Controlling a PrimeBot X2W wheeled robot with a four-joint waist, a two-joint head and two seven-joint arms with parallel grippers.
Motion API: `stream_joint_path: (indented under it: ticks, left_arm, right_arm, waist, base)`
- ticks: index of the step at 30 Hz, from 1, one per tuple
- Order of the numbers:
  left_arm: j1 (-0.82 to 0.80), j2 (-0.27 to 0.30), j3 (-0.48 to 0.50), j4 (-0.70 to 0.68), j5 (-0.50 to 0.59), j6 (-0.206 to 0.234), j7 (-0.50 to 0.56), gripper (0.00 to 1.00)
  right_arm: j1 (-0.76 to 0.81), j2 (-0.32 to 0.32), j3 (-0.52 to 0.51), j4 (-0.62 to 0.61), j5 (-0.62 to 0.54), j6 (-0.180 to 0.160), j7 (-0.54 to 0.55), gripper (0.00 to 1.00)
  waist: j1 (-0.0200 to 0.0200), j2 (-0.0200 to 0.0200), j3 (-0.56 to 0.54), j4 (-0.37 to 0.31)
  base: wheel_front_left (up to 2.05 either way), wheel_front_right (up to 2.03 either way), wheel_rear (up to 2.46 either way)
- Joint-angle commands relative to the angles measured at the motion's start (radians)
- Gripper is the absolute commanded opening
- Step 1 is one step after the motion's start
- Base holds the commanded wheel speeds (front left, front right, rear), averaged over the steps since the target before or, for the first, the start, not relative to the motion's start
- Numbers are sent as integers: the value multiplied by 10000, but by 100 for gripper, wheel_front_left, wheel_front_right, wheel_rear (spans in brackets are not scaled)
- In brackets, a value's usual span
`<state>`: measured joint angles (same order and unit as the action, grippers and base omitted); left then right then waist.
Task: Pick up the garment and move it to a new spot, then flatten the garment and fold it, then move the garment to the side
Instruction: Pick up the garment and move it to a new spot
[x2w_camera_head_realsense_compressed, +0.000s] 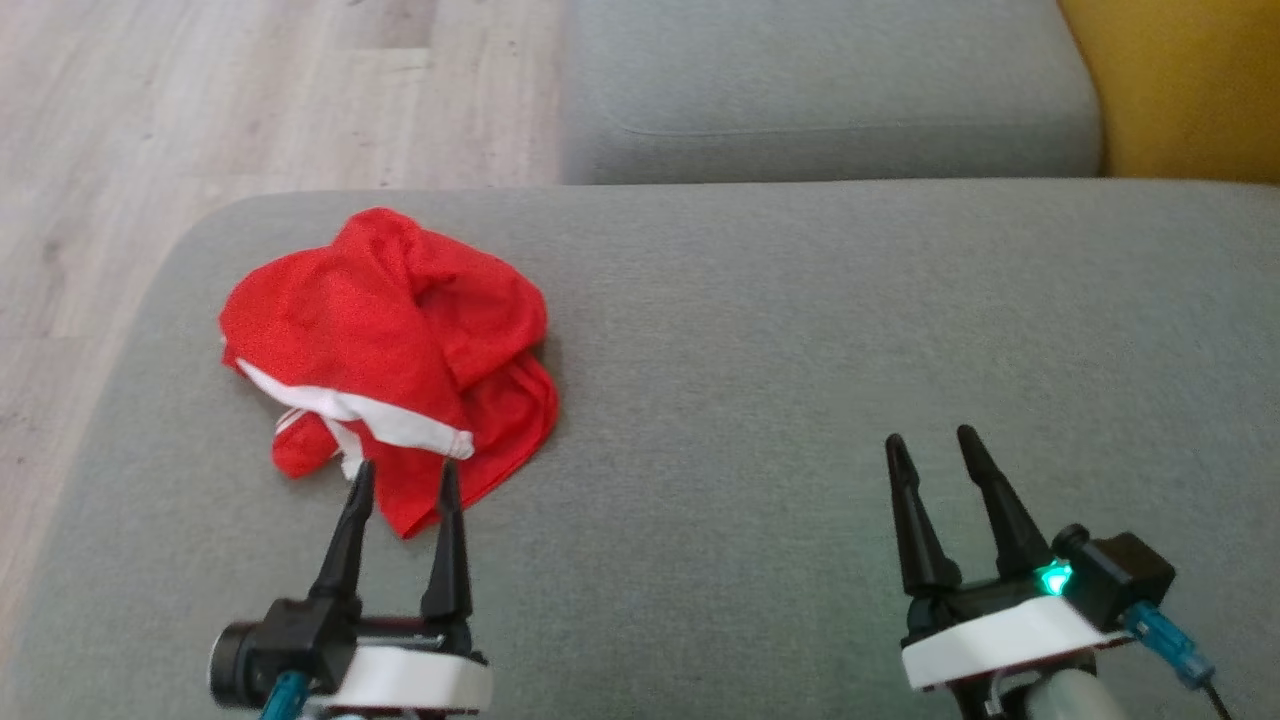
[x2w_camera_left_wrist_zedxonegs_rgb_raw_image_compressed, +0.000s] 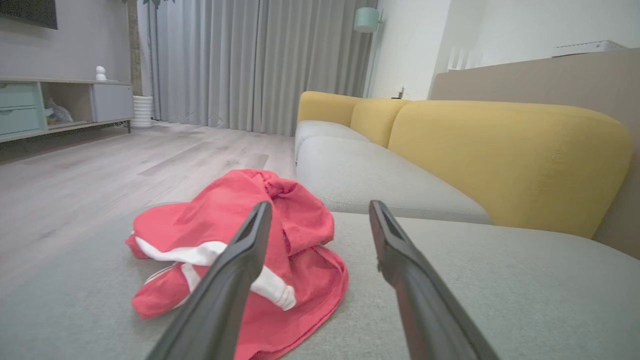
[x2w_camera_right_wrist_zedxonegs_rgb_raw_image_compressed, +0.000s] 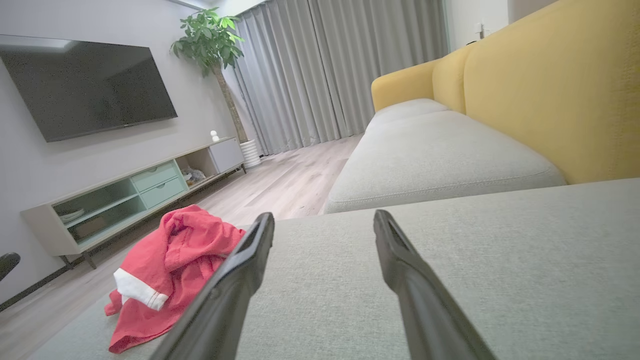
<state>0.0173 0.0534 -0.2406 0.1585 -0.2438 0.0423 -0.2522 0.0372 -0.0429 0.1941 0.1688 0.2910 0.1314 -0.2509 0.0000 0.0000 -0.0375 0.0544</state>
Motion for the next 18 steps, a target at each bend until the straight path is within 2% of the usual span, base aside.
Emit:
stream_joint_path:
  ticks: [1,18]
  left_arm:
    - [-120,-31,479,-239,128,-35,-95,100]
    - [268,-31,821,-84,311,-242,-95,100]
  right_arm:
    - [-90,-73,357,-309,111,-7,-109,100]
    - [243,-73,1085,-283,147,-7,-109,100]
  waist:
    - [0,0,-84,248]
    - [0,0,-449,2009]
  base:
    - [0,0,0]
    - [0,0,0]
